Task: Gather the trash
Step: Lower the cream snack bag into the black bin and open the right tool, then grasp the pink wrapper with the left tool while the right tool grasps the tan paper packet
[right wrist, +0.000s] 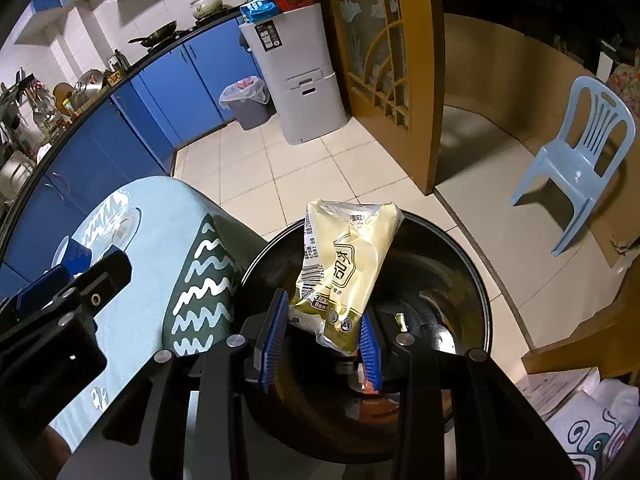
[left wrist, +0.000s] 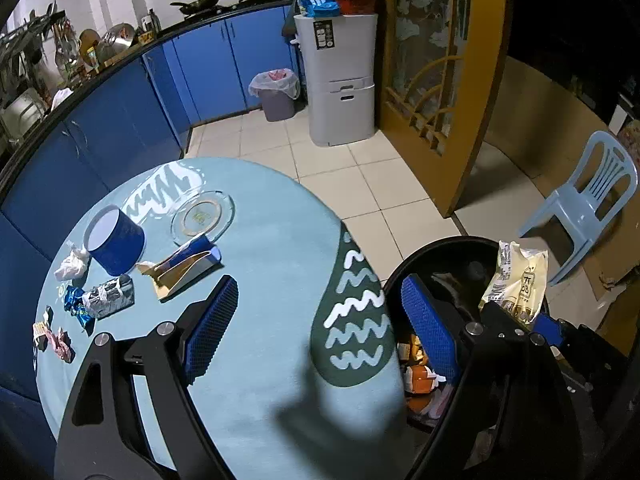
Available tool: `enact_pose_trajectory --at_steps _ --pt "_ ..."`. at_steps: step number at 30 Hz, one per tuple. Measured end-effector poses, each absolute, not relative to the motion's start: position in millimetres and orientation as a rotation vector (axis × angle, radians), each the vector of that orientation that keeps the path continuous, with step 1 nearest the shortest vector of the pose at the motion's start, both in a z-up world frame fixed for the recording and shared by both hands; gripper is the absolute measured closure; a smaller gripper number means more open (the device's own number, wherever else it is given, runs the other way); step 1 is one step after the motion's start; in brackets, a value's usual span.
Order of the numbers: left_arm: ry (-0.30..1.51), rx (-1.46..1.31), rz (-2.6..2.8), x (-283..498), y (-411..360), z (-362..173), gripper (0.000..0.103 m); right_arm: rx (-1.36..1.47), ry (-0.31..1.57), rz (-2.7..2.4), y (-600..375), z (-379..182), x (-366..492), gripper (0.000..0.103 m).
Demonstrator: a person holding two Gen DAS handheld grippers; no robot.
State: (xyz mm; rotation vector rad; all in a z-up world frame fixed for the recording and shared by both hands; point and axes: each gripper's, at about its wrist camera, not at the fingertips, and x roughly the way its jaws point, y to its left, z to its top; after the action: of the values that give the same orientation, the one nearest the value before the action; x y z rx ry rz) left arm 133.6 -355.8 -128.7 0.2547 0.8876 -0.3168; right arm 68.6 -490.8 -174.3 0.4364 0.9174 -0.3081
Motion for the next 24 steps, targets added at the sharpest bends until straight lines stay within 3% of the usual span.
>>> enact_pose_trajectory --at_steps 3,5,6,24 --pt "0.897 0.249 -0.310 136 -351 -130 0.020 0.449 0.934 -0.307 -489 -177 72 0.063" --pt "0.902 0.246 -0.307 136 -347 -131 0.020 0.442 0.934 -0.308 -487 -177 73 0.039" --pt "0.903 0.244 -0.306 137 -346 -131 0.020 0.438 0.926 -0.309 -486 -176 73 0.021" --pt "0.897 0.170 -0.254 150 -298 -119 0.020 0.360 0.917 -0.261 -449 -158 92 0.020"
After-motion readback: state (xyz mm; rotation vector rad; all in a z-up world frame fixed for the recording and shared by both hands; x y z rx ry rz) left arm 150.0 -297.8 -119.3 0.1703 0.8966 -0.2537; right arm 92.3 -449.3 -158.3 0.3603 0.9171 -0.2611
